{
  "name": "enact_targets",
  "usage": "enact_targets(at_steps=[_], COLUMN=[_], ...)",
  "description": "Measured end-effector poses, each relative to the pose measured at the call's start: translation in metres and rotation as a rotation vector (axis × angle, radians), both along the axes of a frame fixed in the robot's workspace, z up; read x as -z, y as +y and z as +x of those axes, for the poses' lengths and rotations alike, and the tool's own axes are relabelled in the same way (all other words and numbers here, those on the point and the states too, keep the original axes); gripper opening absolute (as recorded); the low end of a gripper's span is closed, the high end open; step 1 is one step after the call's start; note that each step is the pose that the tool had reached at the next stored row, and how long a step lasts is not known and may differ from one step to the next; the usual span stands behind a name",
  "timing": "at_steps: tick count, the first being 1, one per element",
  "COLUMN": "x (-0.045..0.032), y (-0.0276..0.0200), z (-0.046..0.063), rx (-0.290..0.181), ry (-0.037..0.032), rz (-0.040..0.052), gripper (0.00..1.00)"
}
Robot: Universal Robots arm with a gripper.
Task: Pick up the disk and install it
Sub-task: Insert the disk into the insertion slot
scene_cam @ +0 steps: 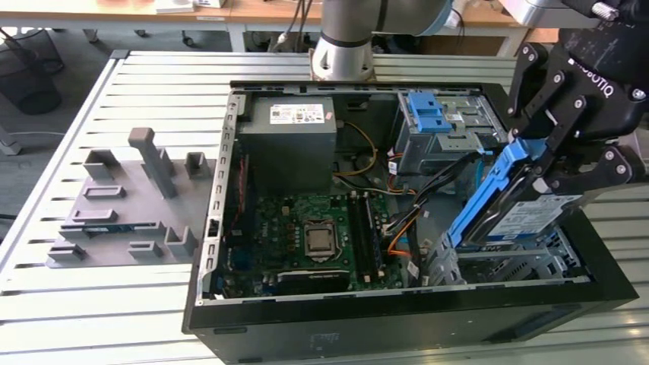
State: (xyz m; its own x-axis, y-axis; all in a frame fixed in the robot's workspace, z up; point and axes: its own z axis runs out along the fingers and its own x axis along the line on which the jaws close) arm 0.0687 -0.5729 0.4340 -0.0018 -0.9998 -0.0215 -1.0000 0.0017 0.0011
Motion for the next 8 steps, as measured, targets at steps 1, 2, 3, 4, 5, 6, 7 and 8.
enact_targets(at_steps=[1, 2, 3, 4, 5, 6, 7, 8], x=[0.0007, 0.0014, 0.0020, 0.0026, 0.0031, 0.0037, 0.0043, 0.0049], y=[0.0000, 0.0000, 0.0000, 0.0000, 0.0000, 0.0000, 0.0000, 0.0000], z=[0.0000, 0.0000, 0.0000, 0.0001, 0.0001, 0.0002, 0.0002, 0.0003], rx=[0.000, 0.000, 0.000, 0.000, 0.000, 0.000, 0.000, 0.000], ry=[0.0000, 0.0000, 0.0000, 0.0000, 0.0000, 0.0000, 0.0000, 0.0000], rz=[0.0000, 0.0000, 0.0000, 0.0000, 0.0000, 0.0001, 0.0001, 0.0000], gripper=[0.36, 0.36, 0.36, 0.36, 0.36, 0.36, 0.36, 0.36])
